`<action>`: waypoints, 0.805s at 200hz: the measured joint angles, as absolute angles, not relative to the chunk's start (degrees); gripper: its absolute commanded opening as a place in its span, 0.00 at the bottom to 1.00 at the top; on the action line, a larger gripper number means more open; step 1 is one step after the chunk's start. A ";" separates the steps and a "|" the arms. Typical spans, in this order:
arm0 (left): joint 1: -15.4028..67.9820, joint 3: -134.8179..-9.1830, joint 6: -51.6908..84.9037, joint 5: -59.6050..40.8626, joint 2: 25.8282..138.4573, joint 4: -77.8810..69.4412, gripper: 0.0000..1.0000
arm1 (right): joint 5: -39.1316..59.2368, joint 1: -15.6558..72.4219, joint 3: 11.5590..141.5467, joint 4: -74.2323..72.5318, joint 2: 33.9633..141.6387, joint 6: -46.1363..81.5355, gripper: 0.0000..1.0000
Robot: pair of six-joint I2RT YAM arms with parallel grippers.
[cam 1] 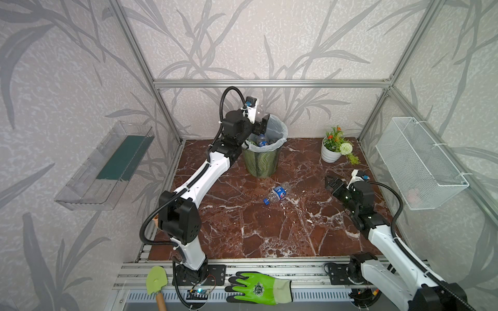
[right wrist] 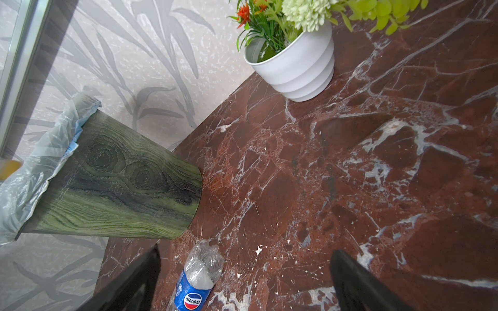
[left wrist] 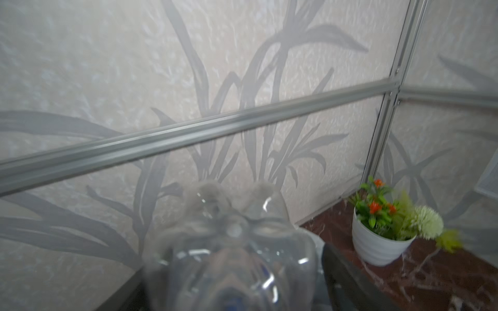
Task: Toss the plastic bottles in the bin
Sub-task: 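Swing the red-label bottle over the bin with the left gripper and release it, then draw the left gripper back while the right gripper grasps the lying Pepsi bottle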
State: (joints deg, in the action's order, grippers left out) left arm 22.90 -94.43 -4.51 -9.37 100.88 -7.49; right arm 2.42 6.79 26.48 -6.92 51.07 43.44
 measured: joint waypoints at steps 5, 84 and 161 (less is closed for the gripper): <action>22.92 -93.73 -4.34 -9.76 100.86 -6.57 0.99 | 2.28 6.79 26.48 -6.76 50.72 43.38 0.98; 24.64 -85.69 -8.91 -7.20 76.42 -8.16 0.99 | 4.03 7.03 29.93 -5.28 56.31 42.94 0.94; 24.60 -61.76 -4.01 3.05 72.14 -7.40 0.99 | 3.44 20.67 33.43 -8.34 71.26 48.88 0.94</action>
